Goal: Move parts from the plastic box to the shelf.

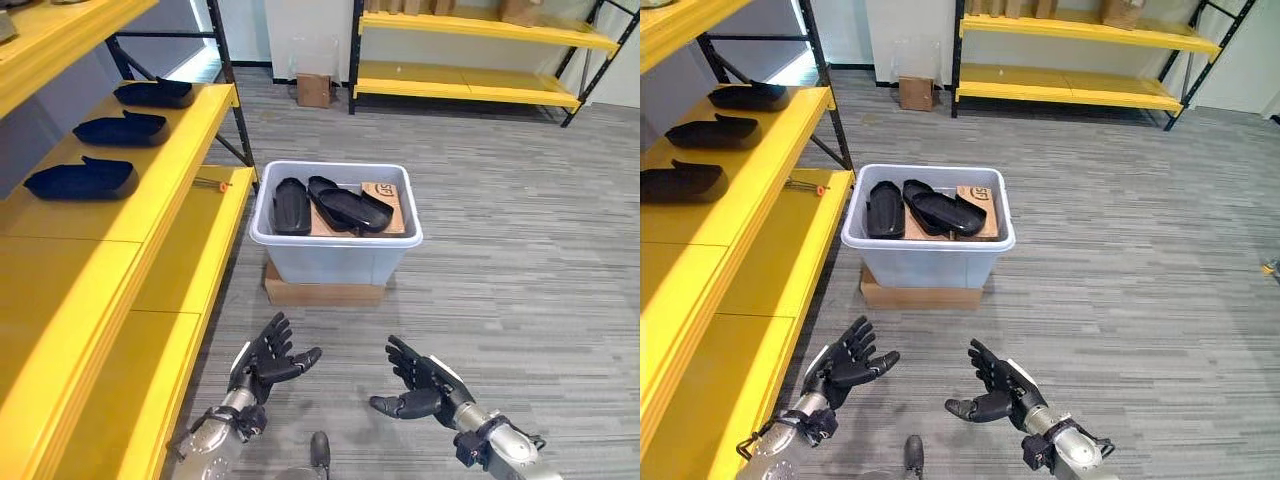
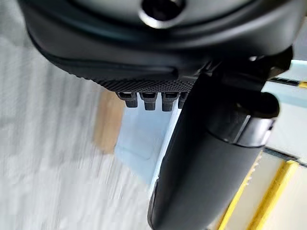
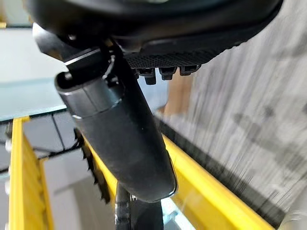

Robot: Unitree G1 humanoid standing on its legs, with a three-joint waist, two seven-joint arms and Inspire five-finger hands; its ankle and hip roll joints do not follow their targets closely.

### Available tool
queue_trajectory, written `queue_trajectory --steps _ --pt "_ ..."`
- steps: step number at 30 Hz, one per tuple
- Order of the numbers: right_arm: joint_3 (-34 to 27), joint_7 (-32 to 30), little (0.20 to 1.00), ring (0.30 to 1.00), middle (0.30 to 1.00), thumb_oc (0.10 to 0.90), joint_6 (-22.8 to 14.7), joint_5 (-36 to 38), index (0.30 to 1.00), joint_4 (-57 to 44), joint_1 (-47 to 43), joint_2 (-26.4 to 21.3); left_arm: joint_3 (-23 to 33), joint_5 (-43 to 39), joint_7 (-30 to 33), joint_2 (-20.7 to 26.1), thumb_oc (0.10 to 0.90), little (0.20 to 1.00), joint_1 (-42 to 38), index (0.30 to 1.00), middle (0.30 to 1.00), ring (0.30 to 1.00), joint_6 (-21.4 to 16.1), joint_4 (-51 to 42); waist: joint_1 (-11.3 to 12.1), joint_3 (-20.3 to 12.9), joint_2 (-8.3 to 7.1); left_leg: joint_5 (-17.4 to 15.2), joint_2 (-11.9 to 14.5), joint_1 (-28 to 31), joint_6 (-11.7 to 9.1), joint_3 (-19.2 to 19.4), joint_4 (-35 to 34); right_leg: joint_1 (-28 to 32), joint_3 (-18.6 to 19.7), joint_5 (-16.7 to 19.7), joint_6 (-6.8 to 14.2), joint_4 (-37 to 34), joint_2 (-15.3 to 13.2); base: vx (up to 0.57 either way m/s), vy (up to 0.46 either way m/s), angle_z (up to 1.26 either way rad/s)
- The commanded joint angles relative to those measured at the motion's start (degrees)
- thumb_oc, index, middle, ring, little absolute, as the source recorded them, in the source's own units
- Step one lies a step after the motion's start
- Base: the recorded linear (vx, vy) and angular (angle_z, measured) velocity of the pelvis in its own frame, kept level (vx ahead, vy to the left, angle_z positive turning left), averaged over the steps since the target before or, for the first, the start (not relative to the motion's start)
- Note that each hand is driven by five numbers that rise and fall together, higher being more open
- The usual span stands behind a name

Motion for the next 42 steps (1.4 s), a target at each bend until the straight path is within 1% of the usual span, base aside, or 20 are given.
queue_trajectory --steps 1,2,3,5,7,9,12,15,18,25,27,28,29,31,33,35,37,38,40,42 --pt "-1.57 1.12 1.0 1.0 1.0 0.9 -4.26 0.72 1.0 -3.1 -3.72 0.68 1.15 1.49 -0.74 3.06 0.9 1.0 -0.13 1.0 1.0 1.0 -4.62 -7.21 0.42 -0.56 2.15 -6.04 7.14 0.98 -4.15 -2.27 4.39 2.46 -1.86 17.62 1.85 -14.66 -0.76 0.4 0.192 0.31" --pt "-1.76 1.32 1.0 1.0 1.0 0.9 -4.1 1.49 1.0 -3.33 -3.34 0.4 1.01 1.2 -1.02 2.85 0.9 1.0 0.0 1.0 1.0 1.0 -4.42 -6.6 -0.71 -0.58 2.66 -6.54 6.62 3.21 -4.31 -3.04 3.49 -1.37 -3.22 13.92 0.87 -19.04 1.21 0.31 0.119 0.24" --pt "-1.75 1.32 1.0 1.0 1.0 0.9 -4.09 1.51 1.0 -3.35 -3.3 0.36 1.01 1.2 -1.04 2.83 0.9 1.0 0.03 1.0 1.0 1.0 -4.44 -6.58 -0.96 -0.3 2.61 -6.65 6.53 3.65 -4.34 -3.27 3.39 -0.95 -3.43 13.54 0.85 -18.86 1.06 0.34 0.044 0.14" --pt "-2.09 1.37 1.0 1.0 1.0 0.9 -4.13 2.53 1.0 -3.67 -2.68 0.13 1.41 0.91 -1.56 2.62 0.9 1.0 0.79 1.0 1.0 1.0 -4.33 -6.72 -1.84 -0.19 2.31 -7.95 5.71 5.92 -4.96 -3.87 2.81 -1.52 -4.3 11.91 0.41 -28.6 1.48 0.28 -0.052 0.34" --pt "-2.14 1.18 1.0 1.0 1.0 0.9 -4.29 2.77 1.0 -3.49 -2.72 -0.14 1.5 0.8 -1.77 2.47 0.9 1.0 0.81 1.0 1.0 1.0 -4.53 -6.5 -2.46 -0.15 2.06 -9.5 5.54 7.67 -5.95 -4.42 2.45 -1.8 -3.8 13.73 1.14 -40.59 -0.16 0.33 -0.117 0.39" --pt "-2.22 1.02 1.0 1.0 1.0 0.9 -4.04 1.39 1.0 -3.52 -3.25 -0.84 1.76 0.93 -1.77 2.0 0.9 1.0 0.5 1.0 1.0 1.0 -4.88 -5.97 -2.72 -0.02 1.99 -11.72 6.1 10.63 -7.51 -4.76 2.29 -3.93 -4.22 18.5 3.27 -51.91 -4.45 0.39 -0.154 0.91" --pt "-2.4 1.18 1.0 1.0 1.0 0.9 -3.69 0.16 1.0 -4.05 -3.27 -1.45 2.16 1.11 -1.78 1.22 0.9 1.0 0.9 1.0 1.0 1.0 -4.96 -5.49 -2.67 -0.1 1.89 -12.7 6.66 13.43 -8.35 -4.95 2.42 -3.01 -6.99 19.97 4.21 -53.83 -4.99 0.32 -0.142 0.45" --pt "-2.88 1.34 1.0 1.0 1.0 0.9 -3.75 1.03 1.0 -3.97 -2.88 -1.71 1.61 0.82 -2.52 -0.21 0.9 1.0 0.58 1.0 1.0 1.0 -4.98 -4.93 -3.07 -3.05 0.91 -13.38 8.91 15.97 -10.36 -6.37 3.67 0.45 -6.53 21.17 2.71 -53.17 -2.42 0.42 -0.274 -0.37" --pt "-2.92 0.87 1.0 1.0 1.0 0.9 -4.22 1.49 1.0 -3.85 -3.46 -2.12 1.42 0.33 -2.18 -0.75 0.9 1.0 -0.2 1.0 1.0 1.0 -5.1 -4.81 -3.27 -3.76 1.56 -11.52 10.69 15.27 -11.78 -6.71 5.44 0.84 -7.34 20.05 1.72 -51.85 -0.82 0.23 -0.208 0.42" --pt "-3.66 0.2 1.0 1.0 1.0 0.9 -4.66 3.3 1.0 -4.03 -3.64 -3.74 -0.4 -1.46 -1.57 -1.3 0.9 1.0 -1.85 1.0 1.0 1.0 -4.77 -4.73 -3.54 -4.37 2.0 -2.08 13.86 13.15 -14.56 -8.17 11.58 3.46 -7.93 14.75 -2.15 -50.82 3.62 0.16 -0.198 -0.04" --pt "-3.73 0.16 1.0 1.0 1.0 0.9 -4.67 3.79 1.0 -3.84 -2.92 -3.92 -0.24 -1.77 -1.63 -1.49 0.9 1.0 -0.98 1.0 1.0 1.0 -4.58 -4.82 -3.41 -4.25 1.5 3.87 14.95 10.27 -15.76 -7.93 18.48 5.7 -7.49 12.76 -3.95 -51.25 5.07 0.14 -0.217 -0.28" --pt "-3.72 0.16 1.0 1.0 1.0 0.9 -4.68 3.79 1.0 -3.84 -2.92 -3.91 -0.24 -1.77 -1.62 -1.48 0.9 1.0 -0.97 1.0 1.0 1.0 -4.57 -4.84 -3.46 -4.25 1.52 3.8 14.99 10.18 -15.79 -8.0 18.64 5.71 -7.54 12.76 -3.98 -51.26 5.11 0.11 -0.233 -0.03" --pt "-3.62 -0.02 1.0 1.0 1.0 0.9 -4.8 4.35 1.0 -4.24 -2.5 -3.89 0.06 -2.08 -1.57 -1.38 0.9 1.0 -0.33 1.0 1.0 1.0 -4.33 -5.21 -2.93 -3.23 0.26 8.05 15.33 5.8 -16.32 -7.42 27.56 7.99 -6.92 11.84 -5.4 -51.91 5.33 0.1 -0.241 0.11" --pt "-3.47 -0.36 1.0 1.0 1.0 0.9 -4.73 4.13 1.0 -4.68 -2.6 -4.18 0.64 -2.11 -1.36 -1.38 0.9 1.0 0.34 1.0 1.0 1.0 -4.18 -5.64 -1.94 -1.76 -0.86 7.21 15.1 3.32 -15.15 -5.48 33.36 9.97 -6.59 11.03 -6.12 -52.03 5.22 0.11 -0.242 -0.31" --pt "-3.23 -0.77 1.0 1.0 1.0 0.9 -4.73 4.02 1.0 -4.61 -2.92 -4.27 0.56 -2.14 -1.2 -1.59 0.9 1.0 0.65 1.0 1.0 1.0 -4.07 -5.66 -1.04 -0.97 -1.2 4.37 14.83 -0.6 -14.16 -3.26 31.08 11.46 -6.15 10.54 -5.84 -52.2 4.71 0.1 -0.084 -0.28" --pt "-3.16 -1.16 1.0 1.0 1.0 0.9 -4.97 4.1 1.0 -4.35 -3.28 -4.13 0.39 -1.89 -1.09 -1.51 0.9 1.0 0.73 1.0 1.0 1.0 -4.11 -5.19 -0.37 -0.93 -1.23 0.73 14.76 -2.6 -13.15 -2.25 22.19 12.83 -5.79 10.16 -5.07 -52.92 4.62 0.14 -0.007 0.06" --pt "-3.53 -1.01 1.0 1.0 1.0 0.9 -5.3 4.16 1.0 -4.43 -2.87 -4.3 -0.02 -1.33 -1.1 -1.36 0.9 1.0 0.87 1.0 1.0 1.0 -4.43 -4.74 -0.24 -1.11 -0.98 1.42 15.73 -3.56 -13.61 -1.93 13.61 13.83 -5.51 9.54 -4.6 -53.41 4.44 0.14 0.025 -0.05" --pt "-3.44 -1.14 1.0 1.0 1.0 0.9 -5.34 3.86 1.0 -4.2 -2.98 -4.22 -0.16 -0.92 -0.91 -1.21 0.9 1.0 0.87 1.0 1.0 1.0 -4.54 -4.52 0.3 -0.97 -0.6 2.35 14.58 -3.98 -13.75 -2.44 8.19 15.32 -4.84 9.13 -4.35 -54.08 4.77 0.13 0.016 -0.15" --pt "-3.15 -0.24 1.0 1.0 1.0 0.9 -5.13 3.46 1.0 -4.18 -2.69 -3.77 0.18 -0.6 -1.27 -1.1 0.9 1.0 1.21 1.0 1.0 1.0 -4.53 -4.33 0.46 -1.35 0.36 1.21 12.51 -2.36 -13.14 -2.31 4.93 16.01 -3.85 8.78 -4.03 -54.24 5.54 0.12 0.042 -0.25" --pt "-3.23 0.2 1.0 1.0 1.0 0.9 -4.93 3.4 1.0 -4.26 -2.06 -3.33 0.17 -0.56 -1.72 -1.23 0.9 1.0 1.64 1.0 1.0 1.0 -4.43 -4.52 0.23 -1.83 0.92 1.48 12.5 -0.13 -13.03 -1.78 1.6 16.29 -3.77 8.62 -4.04 -54.33 5.79 0.09 0.071 -0.52"
